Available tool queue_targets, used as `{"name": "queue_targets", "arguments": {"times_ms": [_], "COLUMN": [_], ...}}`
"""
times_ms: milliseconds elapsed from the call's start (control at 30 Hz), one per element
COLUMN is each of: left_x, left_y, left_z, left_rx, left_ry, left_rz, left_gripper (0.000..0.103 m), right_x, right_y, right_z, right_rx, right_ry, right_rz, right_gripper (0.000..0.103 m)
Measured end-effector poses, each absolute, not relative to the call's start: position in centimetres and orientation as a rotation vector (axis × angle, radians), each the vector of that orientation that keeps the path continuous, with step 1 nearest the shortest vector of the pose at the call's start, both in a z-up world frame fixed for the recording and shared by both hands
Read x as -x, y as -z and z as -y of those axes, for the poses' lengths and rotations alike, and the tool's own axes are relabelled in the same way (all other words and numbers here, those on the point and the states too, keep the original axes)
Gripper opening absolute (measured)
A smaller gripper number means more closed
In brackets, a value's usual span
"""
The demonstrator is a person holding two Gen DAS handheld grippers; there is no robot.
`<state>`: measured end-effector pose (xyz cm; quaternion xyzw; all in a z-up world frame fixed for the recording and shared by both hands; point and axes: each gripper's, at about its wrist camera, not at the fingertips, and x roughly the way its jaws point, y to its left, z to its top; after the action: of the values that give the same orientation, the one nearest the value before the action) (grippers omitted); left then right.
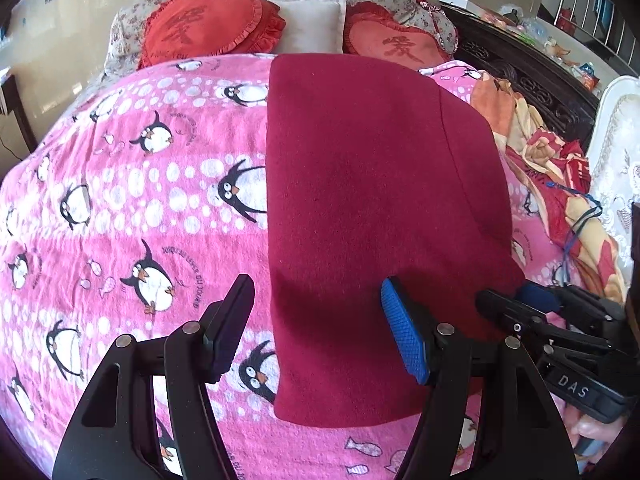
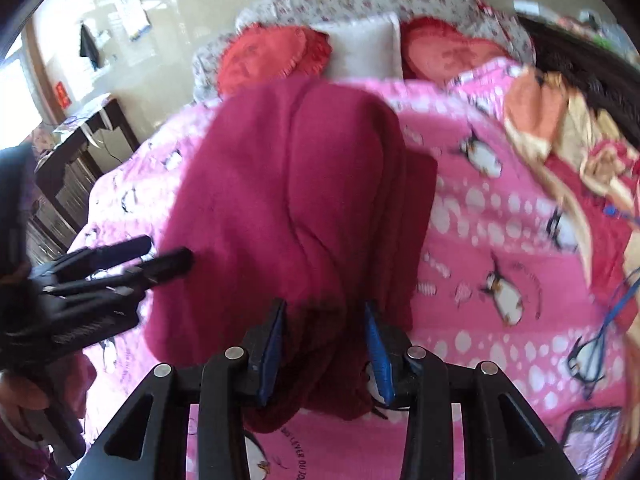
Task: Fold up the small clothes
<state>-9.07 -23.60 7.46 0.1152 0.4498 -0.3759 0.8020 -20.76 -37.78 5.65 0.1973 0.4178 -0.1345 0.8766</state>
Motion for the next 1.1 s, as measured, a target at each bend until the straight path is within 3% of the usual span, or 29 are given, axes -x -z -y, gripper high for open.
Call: {"name": "queue_targets", "arguments": {"times_ms": [100, 200, 467, 567, 900, 967, 1033, 1100], "left_x": [8.4, 7.4, 4.5, 3.5, 2.8, 3.1, 3.5, 4.0], "left_y": [-7.9, -8.5, -7.5, -6.4, -3.9, -4.1, -4.5, -5.5], "left_z": [22.8, 22.3, 22.7, 23.4, 26.4, 26.8, 26.8, 26.1], "left_rx": [-0.179, -0.114, -0.025, 0.009, 0.071, 0.045, 0.024, 0.011], "left_ry": [0.87, 0.892, 0.903, 0.935, 1.017, 1.014, 1.008, 1.007], "left_rz": [-0.993, -1.001, -1.062, -1.102, -1.171, -1.163, -1.152, -1.129], "left_gripper": [0.066, 0.067, 0.069, 0.079, 0.087, 0.085, 0.078, 0.063], "right_x": [21.4, 22.2, 20.4, 19.6, 17.8, 17.1, 16.8, 17.0], "right_y": [-6.6, -8.0, -7.3, -5.9, -4.4, -4.6, -4.8, -5.4], "right_z": [38.2, 38.9, 42.9, 44.8, 44.6, 43.6, 42.9, 42.7], "right_rx": [-0.455, -0.484, -0.59, -0.683, -0.722, -0.649, -0.606, -0.61], "right_ry": [0.267, 0.288, 0.342, 0.284, 0.171, 0.177, 0.183, 0.196], "right_rz": [-0.844, -0.779, -0.744, -0.722, -0.694, -0.726, -0.753, -0.754], "right_gripper": [0.037, 0.05, 0.064, 0.072, 0.087, 0.087, 0.066, 0.057]}}
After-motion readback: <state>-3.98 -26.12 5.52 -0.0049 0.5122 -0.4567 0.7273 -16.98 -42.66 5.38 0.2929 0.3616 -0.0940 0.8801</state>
